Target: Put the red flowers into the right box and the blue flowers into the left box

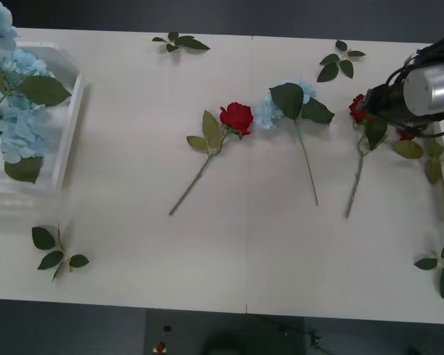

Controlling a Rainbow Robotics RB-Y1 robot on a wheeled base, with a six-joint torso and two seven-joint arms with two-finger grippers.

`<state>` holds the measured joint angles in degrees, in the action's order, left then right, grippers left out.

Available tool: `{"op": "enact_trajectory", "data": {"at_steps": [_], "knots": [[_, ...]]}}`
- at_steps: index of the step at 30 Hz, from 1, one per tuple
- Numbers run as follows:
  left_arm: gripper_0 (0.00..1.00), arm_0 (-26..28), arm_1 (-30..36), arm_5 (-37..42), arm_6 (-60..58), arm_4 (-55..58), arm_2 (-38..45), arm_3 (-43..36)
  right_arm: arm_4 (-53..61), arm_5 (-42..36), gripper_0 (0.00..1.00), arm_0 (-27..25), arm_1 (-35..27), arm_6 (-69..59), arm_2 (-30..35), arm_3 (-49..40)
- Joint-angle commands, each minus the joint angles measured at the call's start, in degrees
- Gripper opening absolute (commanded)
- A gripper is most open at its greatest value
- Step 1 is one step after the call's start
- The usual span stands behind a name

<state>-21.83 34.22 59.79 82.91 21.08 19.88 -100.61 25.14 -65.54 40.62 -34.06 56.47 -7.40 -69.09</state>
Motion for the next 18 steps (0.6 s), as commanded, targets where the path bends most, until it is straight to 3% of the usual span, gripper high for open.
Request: {"op": "enact_trajectory", "data": {"at_steps": [1, 9, 13, 14, 15, 16, 18], "knots": [[0.00, 0.03, 5.33, -1.35, 3.40, -1.13, 1.04, 1.47, -4.04, 3.58, 1.00, 0.69, 3.47, 1.36, 0.72, 4.14], [0.01, 3.37, 8.76, -10.75, 4.19, -1.30, 1.04, 7.36, -10.46, 7.09, 1.00, 0.69, 6.99, 1.71, 0.72, 8.62], [0.05, 4.34, 8.76, -11.72, 4.37, -0.86, 1.39, 8.59, -13.36, 9.47, 1.00, 0.78, 8.39, 1.80, 0.72, 11.17], [0.35, 4.60, 8.76, -11.72, 4.37, -0.60, 1.48, 8.59, -14.33, 10.52, 1.00, 0.78, 8.75, 1.89, 0.72, 12.14], [0.50, 4.60, 8.76, -11.72, 4.46, -0.42, 1.48, 8.59, -14.68, 10.96, 1.00, 0.78, 9.01, 1.80, 0.72, 12.49], [0.72, 4.60, 8.76, -11.72, 4.54, -0.16, 1.48, 8.59, -15.29, 11.58, 1.00, 0.78, 9.19, 1.89, 0.72, 13.19], [0.93, 4.69, 8.76, -11.72, 4.98, 0.28, 1.48, 8.59, -15.91, 12.37, 1.00, 0.78, 9.45, 1.89, 0.72, 13.98]]}}
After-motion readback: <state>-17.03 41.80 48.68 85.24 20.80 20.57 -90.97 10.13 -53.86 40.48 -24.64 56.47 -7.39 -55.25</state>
